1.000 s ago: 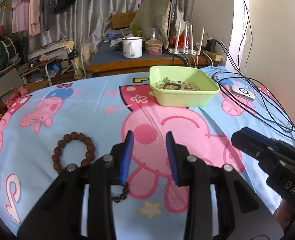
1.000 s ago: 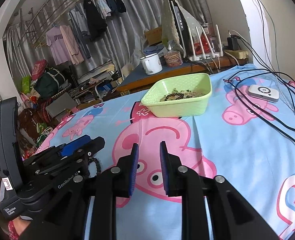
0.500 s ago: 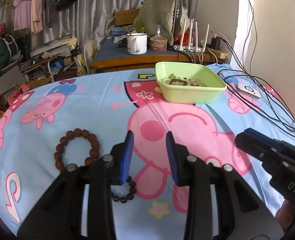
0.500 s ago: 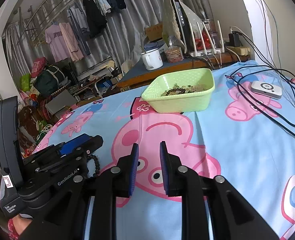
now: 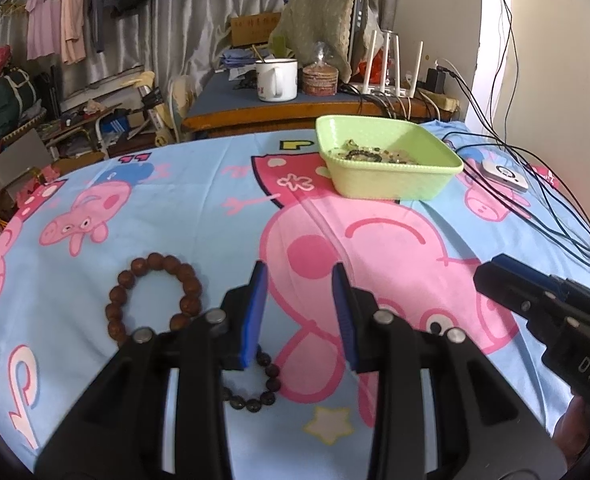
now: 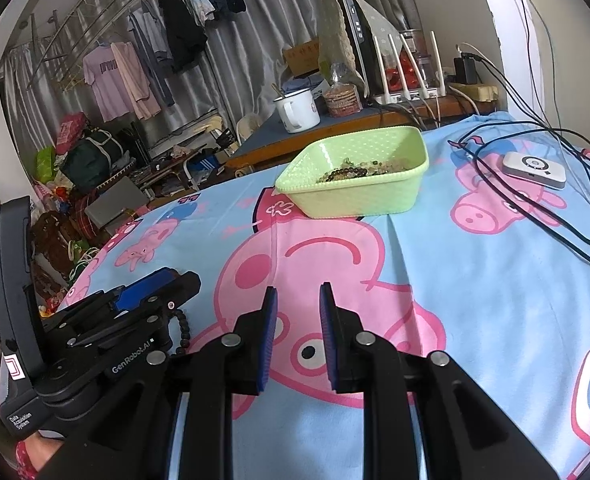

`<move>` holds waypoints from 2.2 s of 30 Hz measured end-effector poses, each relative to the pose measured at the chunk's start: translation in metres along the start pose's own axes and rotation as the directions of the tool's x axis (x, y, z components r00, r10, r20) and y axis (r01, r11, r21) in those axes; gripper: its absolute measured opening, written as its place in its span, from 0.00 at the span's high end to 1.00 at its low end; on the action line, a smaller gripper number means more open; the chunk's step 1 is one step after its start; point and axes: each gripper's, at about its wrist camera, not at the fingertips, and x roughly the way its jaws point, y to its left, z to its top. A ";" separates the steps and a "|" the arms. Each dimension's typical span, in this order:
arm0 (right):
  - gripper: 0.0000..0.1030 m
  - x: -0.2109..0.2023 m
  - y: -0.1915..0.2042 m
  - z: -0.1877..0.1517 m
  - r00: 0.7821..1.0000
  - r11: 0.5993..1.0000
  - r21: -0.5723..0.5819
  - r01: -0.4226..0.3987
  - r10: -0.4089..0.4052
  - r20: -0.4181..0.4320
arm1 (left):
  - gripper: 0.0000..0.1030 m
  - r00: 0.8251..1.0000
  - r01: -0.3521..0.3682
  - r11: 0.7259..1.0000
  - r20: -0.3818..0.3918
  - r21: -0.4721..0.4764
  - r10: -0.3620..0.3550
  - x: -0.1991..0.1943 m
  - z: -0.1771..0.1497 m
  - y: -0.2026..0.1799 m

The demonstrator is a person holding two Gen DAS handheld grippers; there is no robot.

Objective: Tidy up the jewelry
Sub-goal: 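Move the right tool down to the black bead bracelet on the sheet, then close the right tool on the black bead bracelet and lift it, then carry the black bracelet over the green basket and open the right tool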

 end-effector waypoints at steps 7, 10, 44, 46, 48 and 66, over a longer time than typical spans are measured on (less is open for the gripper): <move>1.00 0.012 0.005 -0.002 0.999 1.000 -0.010 -0.003 0.003 -0.032 | 0.70 1.000 -0.011 1.000 -0.015 -0.017 0.011 0.007 -0.001 0.012; 1.00 0.020 0.009 -0.002 0.999 1.000 -0.023 -0.010 0.009 -0.050 | 0.70 1.000 -0.017 1.000 -0.025 -0.025 0.017 0.010 -0.002 0.022; 1.00 0.086 0.064 -0.007 0.937 0.908 -0.338 -0.248 0.135 -0.323 | 0.90 0.964 0.125 0.972 -0.207 -0.198 -0.166 0.021 -0.031 0.070; 1.00 0.084 0.054 -0.004 0.941 0.920 -0.313 -0.238 0.138 -0.310 | 0.91 0.956 0.158 0.968 -0.217 -0.196 -0.200 0.027 -0.025 0.059; 1.00 0.077 0.038 0.002 0.950 0.934 -0.284 -0.218 0.136 -0.282 | 0.92 0.944 0.199 0.961 -0.225 -0.193 -0.241 0.036 -0.017 0.046; 1.00 0.091 -0.079 0.134 1.000 0.997 -0.074 -0.009 0.011 0.021 | 0.91 0.949 0.293 0.954 -0.107 -0.062 -0.298 0.130 0.144 -0.038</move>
